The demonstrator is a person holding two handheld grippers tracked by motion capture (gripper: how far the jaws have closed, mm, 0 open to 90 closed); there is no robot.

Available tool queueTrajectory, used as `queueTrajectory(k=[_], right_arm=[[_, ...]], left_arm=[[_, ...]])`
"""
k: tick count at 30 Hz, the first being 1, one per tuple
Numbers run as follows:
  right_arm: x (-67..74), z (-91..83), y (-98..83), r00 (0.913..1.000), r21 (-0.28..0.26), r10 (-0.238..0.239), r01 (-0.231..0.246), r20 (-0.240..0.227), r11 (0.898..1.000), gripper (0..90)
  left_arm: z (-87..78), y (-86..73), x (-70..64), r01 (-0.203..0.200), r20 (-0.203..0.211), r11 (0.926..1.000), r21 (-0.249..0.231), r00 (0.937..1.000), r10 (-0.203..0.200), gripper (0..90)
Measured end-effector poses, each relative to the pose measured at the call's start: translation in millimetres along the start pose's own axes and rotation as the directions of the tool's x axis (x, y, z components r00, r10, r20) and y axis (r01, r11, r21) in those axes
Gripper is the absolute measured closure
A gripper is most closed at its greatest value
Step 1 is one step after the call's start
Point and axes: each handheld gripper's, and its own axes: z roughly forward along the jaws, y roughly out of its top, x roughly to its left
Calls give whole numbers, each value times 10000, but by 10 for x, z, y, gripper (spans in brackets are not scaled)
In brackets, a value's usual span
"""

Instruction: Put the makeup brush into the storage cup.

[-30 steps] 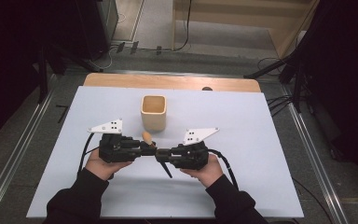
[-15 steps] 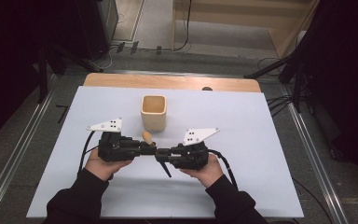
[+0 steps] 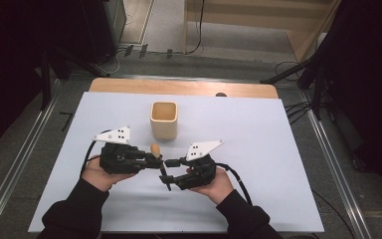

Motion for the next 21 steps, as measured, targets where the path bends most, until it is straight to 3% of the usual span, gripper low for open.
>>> queueTrajectory(k=[7, 12, 21], right_arm=[[-14, 93, -69, 9997, -212, 163, -167, -204, 9996, 575], [-42, 141, -93, 9986, -246, 443, -450, -282, 9987, 645], [-33, 181, -102, 9984, -397, 446, -460, -346, 9982, 719]], left_arm=[[-30, 63, -18, -297, -241, 9989, 365, 9992, 306, 768], [-29, 63, -6, -226, -222, 9991, 365, 9995, 235, 768], [11, 51, 4, -215, -193, 9982, 560, 9996, 227, 768]])
